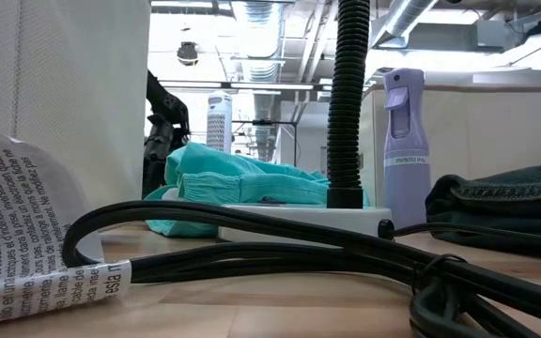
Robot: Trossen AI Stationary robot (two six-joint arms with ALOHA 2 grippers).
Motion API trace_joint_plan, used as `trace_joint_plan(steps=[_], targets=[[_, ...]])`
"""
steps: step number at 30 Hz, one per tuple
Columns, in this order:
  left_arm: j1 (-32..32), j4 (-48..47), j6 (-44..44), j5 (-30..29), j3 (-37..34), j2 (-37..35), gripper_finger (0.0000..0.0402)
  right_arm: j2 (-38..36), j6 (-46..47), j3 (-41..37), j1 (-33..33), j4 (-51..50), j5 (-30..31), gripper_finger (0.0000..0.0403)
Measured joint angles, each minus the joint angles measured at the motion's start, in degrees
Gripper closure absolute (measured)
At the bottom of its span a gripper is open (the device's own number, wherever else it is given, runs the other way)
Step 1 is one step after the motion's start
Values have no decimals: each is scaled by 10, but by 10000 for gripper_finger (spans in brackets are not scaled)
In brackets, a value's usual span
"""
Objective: Sort clothes
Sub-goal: Put the black jeans into the bottom laundry organizer
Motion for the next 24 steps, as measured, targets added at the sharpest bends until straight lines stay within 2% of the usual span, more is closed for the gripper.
trace_joint_plan(steps=[3, 5, 10, 24], targets=[[0, 0, 8, 10, 0, 0, 383, 0, 0, 0, 0, 0, 0, 394], [0, 0, 10, 13, 0, 0, 395, 0, 0, 0, 0, 0, 0, 394], [0, 0, 17, 31, 0, -2, 400, 0, 1, 0, 0, 0, 0, 394], [-2, 0, 25, 31, 24, -61, 401, 0, 1, 0, 0, 0, 0, 394]])
